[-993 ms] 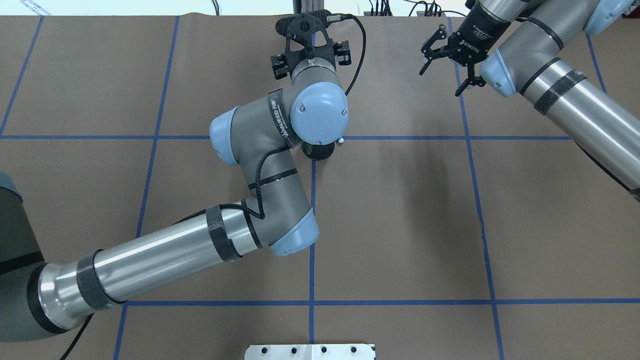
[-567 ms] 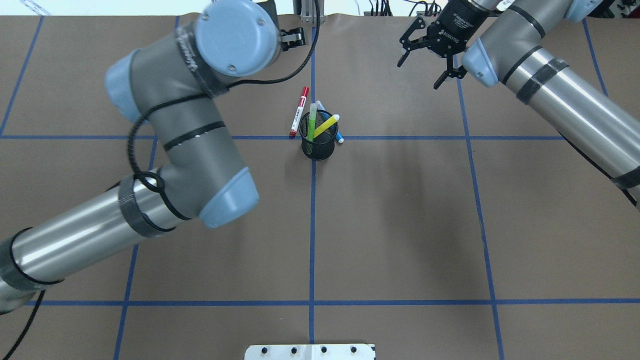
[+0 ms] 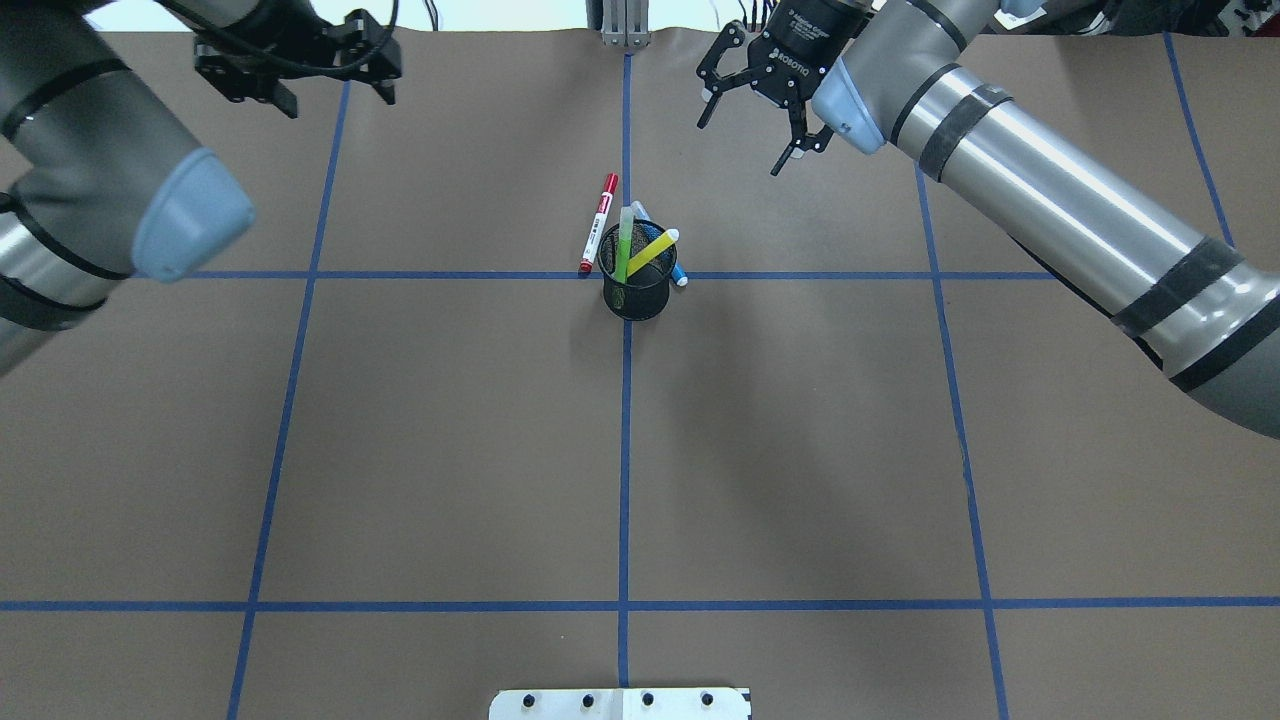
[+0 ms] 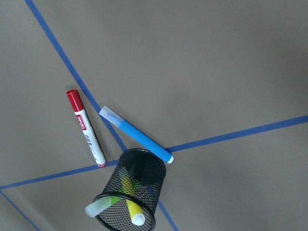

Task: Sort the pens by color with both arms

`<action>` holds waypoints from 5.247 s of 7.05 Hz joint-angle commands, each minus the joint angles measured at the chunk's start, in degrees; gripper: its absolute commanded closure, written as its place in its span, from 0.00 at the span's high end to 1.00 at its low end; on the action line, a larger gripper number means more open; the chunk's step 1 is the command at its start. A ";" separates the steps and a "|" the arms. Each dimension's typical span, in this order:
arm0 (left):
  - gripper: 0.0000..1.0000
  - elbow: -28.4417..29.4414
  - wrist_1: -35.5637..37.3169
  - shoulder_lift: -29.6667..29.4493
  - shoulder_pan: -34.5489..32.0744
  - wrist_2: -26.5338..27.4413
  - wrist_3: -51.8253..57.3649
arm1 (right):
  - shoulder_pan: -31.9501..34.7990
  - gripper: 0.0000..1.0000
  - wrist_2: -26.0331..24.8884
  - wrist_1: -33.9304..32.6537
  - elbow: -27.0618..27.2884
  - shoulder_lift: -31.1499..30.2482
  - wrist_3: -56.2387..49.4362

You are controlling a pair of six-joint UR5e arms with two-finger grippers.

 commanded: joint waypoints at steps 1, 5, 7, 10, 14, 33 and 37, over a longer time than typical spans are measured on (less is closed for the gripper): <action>0.99 -0.23 0.75 7.67 -5.27 -7.10 13.00 | -2.21 0.99 0.39 0.01 -1.26 2.62 8.30; 0.99 0.20 7.78 14.20 -12.75 -9.58 34.38 | -5.99 0.76 -9.51 5.97 -1.17 5.98 7.52; 0.99 1.25 7.61 15.52 -16.43 -9.58 38.96 | -7.04 0.68 -11.73 6.78 -1.17 5.98 7.52; 0.99 4.78 7.70 14.73 -19.61 -9.58 44.07 | -8.80 0.65 -14.37 7.74 -1.17 5.71 7.61; 0.99 4.25 8.49 14.73 -21.11 -9.58 44.52 | -8.90 0.56 -17.87 10.90 -1.17 5.36 7.52; 0.99 2.93 8.67 14.65 -21.37 -9.49 44.79 | -4.78 0.18 -6.66 10.30 -0.82 3.08 8.31; 0.99 -0.32 14.02 14.39 -21.11 -9.49 44.79 | 0.59 0.18 -1.54 10.91 -0.47 3.43 6.57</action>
